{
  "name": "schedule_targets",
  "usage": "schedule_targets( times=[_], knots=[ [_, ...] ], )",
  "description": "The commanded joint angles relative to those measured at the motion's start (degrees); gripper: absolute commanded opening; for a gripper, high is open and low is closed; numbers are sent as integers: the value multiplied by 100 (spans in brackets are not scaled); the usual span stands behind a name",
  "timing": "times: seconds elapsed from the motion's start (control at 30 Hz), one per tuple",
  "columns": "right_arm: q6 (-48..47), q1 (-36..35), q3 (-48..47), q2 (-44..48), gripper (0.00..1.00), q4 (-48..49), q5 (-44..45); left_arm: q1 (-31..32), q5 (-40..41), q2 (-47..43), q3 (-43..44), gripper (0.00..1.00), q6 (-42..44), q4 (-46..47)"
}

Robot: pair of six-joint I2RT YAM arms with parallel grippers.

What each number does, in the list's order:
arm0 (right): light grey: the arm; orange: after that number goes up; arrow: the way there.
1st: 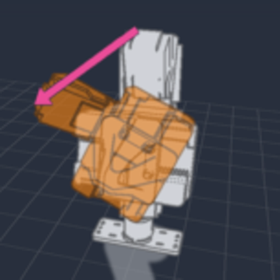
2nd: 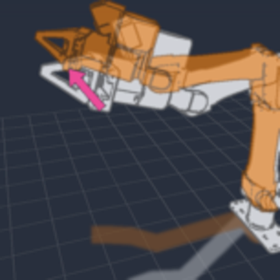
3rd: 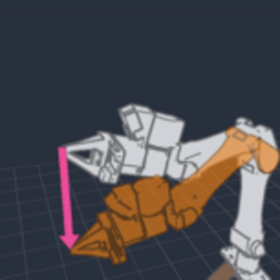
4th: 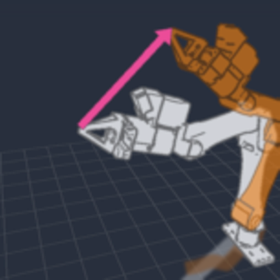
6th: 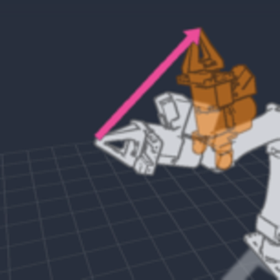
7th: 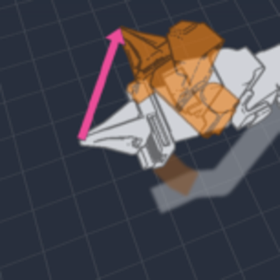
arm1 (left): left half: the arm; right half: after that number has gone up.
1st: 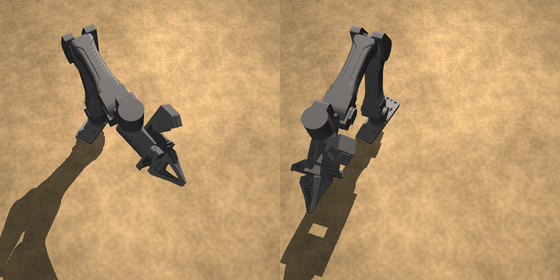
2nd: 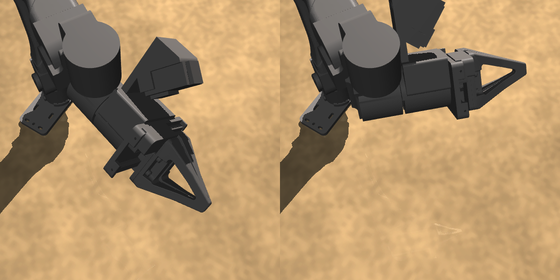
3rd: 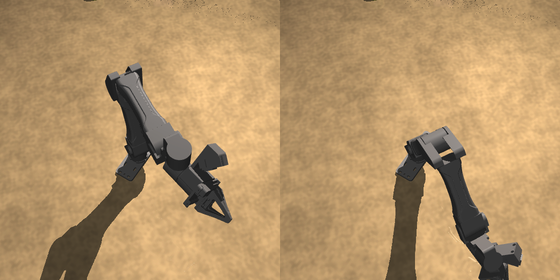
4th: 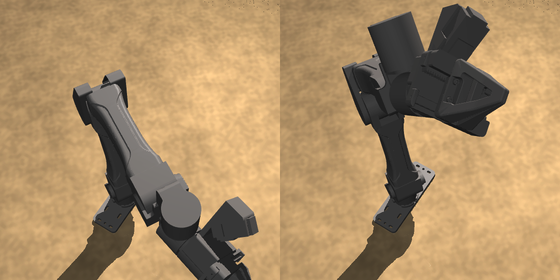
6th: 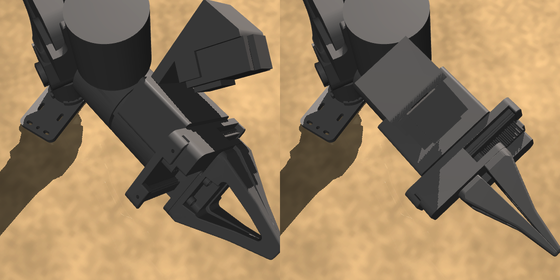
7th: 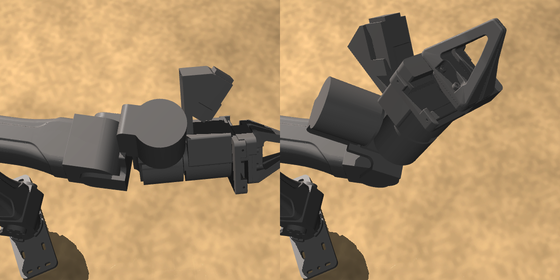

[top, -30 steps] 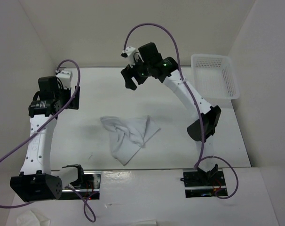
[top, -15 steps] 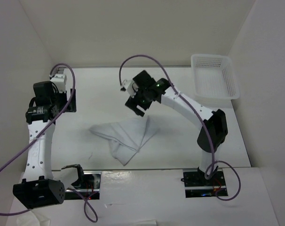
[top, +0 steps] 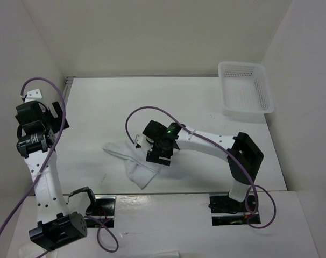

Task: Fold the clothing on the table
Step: Flatten the skirt out

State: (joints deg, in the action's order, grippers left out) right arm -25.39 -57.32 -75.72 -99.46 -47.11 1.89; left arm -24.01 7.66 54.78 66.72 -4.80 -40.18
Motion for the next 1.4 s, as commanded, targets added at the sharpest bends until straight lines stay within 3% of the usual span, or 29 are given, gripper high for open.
schedule_targets(
  times=[0.0,0.2,0.4,0.93,1.13,1.37],
  knots=[
    [43,-42,-30,-222,84,668,-48,-226,201,-319,-124,100,-206,55],
    [104,-744,-925,-715,84,457,-251,-403,-97,-513,-343,100,-66,-174],
    [218,-1325,-1208,-1277,84,457,-365,-403,-344,-697,-555,100,58,-227],
    [271,-1326,-461,-1409,82,1117,461,-403,-564,-644,-555,100,163,-174],
    [218,-1256,-461,-1409,68,1169,734,-403,-564,-644,-555,100,163,-174],
    [218,-966,-645,-1286,64,1012,734,-403,-617,-644,-607,100,163,-174]
  ],
)
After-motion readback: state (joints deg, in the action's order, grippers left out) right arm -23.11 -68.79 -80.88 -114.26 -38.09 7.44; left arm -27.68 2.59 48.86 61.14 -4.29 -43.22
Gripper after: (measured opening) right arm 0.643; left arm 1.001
